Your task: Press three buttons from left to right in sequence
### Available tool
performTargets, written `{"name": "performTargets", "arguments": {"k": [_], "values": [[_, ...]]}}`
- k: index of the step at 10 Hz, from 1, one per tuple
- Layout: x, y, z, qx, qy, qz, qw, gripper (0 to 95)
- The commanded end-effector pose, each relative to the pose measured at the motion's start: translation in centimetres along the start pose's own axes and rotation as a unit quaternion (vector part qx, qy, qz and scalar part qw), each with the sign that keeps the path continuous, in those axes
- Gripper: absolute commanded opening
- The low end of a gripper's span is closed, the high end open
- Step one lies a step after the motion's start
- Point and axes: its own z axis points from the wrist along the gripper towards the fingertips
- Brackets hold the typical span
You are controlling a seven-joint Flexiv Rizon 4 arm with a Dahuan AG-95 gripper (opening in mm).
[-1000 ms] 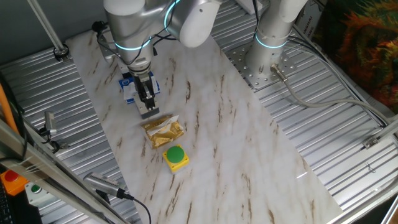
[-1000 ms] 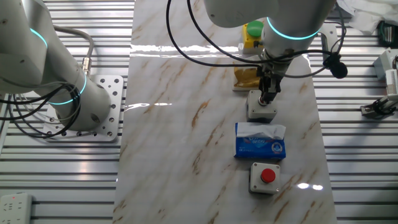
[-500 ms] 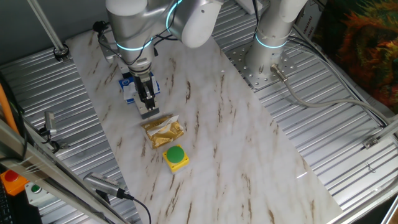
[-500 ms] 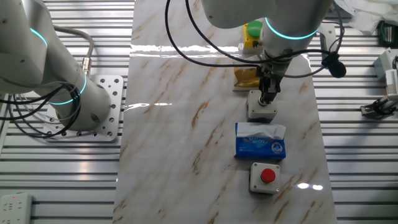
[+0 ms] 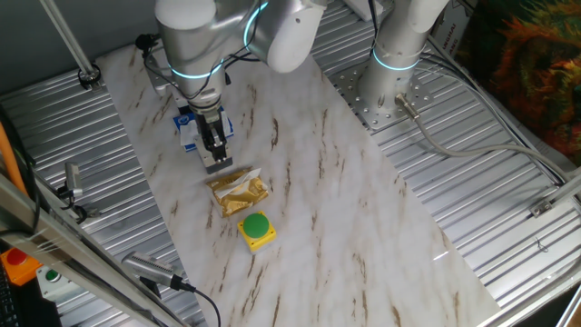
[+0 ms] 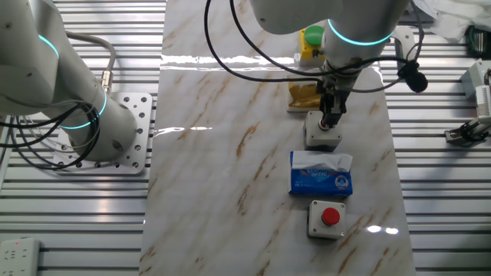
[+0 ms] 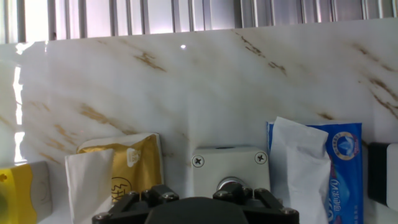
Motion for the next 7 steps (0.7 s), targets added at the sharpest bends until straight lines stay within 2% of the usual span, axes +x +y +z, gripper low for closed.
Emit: {"name": "performTargets", "arguments": {"k": [1,3,5,6,7], "values": [[-0.12,0.00,0.56,0.002,-0.011,-0.003,0.9999,57.0],[-0.11,0.02,0.67,0.006,-0.008,-0.002,0.9999,57.0],[-0.12,0.02,0.67,0.001,-0.016,-0.003,0.9999,57.0],[-0.12,0.04,0.56,-0.001,-0.014,-0.003,0.9999,57.0],[-0.12,0.07,0.39,0.007,-0.005,-0.005,1.0000,57.0]]}}
